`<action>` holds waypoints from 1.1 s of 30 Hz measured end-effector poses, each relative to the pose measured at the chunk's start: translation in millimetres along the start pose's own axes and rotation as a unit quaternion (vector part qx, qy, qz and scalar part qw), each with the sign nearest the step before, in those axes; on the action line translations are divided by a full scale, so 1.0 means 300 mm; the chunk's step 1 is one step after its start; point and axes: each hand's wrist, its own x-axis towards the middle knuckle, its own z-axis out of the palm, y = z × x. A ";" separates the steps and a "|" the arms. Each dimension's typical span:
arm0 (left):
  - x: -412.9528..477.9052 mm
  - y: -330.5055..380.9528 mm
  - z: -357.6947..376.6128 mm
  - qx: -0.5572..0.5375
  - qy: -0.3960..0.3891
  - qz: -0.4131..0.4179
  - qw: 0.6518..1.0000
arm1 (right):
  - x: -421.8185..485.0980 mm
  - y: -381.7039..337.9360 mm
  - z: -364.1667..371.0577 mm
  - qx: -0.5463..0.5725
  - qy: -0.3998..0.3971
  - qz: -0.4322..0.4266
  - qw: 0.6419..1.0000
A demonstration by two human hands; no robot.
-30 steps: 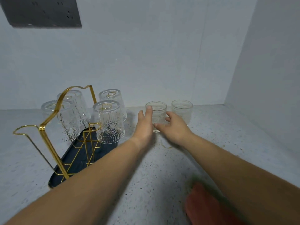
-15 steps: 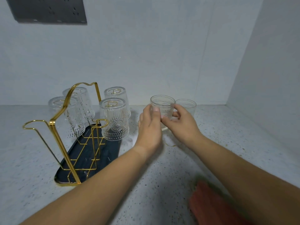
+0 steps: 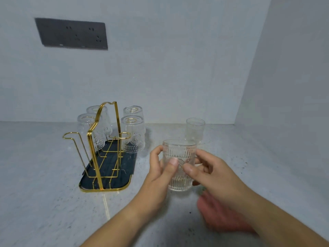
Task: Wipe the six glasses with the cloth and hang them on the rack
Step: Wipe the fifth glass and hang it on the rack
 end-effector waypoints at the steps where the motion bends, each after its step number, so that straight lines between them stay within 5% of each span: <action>1: -0.021 -0.002 0.004 -0.012 0.015 -0.006 1.000 | -0.021 -0.002 0.004 0.005 -0.016 0.009 1.000; 3: -0.050 -0.014 0.007 -0.036 0.066 -0.024 0.997 | -0.057 0.004 0.002 0.003 -0.030 0.047 0.998; 5: -0.075 -0.022 0.001 -0.070 0.105 -0.044 0.991 | -0.099 0.032 -0.027 -0.114 -0.018 0.055 0.992; 7: -0.095 -0.030 -0.011 -0.092 0.127 -0.059 0.986 | -0.144 0.064 -0.063 -0.336 -0.024 0.036 0.941; 9: -0.111 -0.035 -0.018 -0.105 0.136 -0.064 0.983 | -0.186 0.096 -0.080 -0.441 -0.056 0.008 0.896; 16: -0.133 -0.052 -0.030 -0.140 0.122 -0.082 0.979 | -0.228 0.239 -0.107 -0.481 -0.120 -0.013 0.869; 21: -0.135 -0.050 -0.039 -0.171 0.125 -0.119 0.970 | -0.216 0.232 -0.096 -0.393 -0.065 0.001 0.917; 25: -0.141 -0.050 -0.039 -0.158 0.119 -0.124 0.972 | -0.176 0.142 -0.026 -0.118 0.093 0.079 0.985; 28: -0.138 -0.054 -0.036 -0.141 0.106 -0.115 0.978 | -0.124 0.069 0.063 0.110 0.165 0.094 0.976; 31: -0.138 -0.058 -0.036 -0.148 0.098 -0.113 0.977 | -0.101 0.002 0.174 0.210 0.146 0.065 0.964; 33: -0.141 -0.055 -0.037 -0.162 0.107 -0.110 0.975 | -0.115 -0.007 0.237 0.166 0.093 0.048 0.981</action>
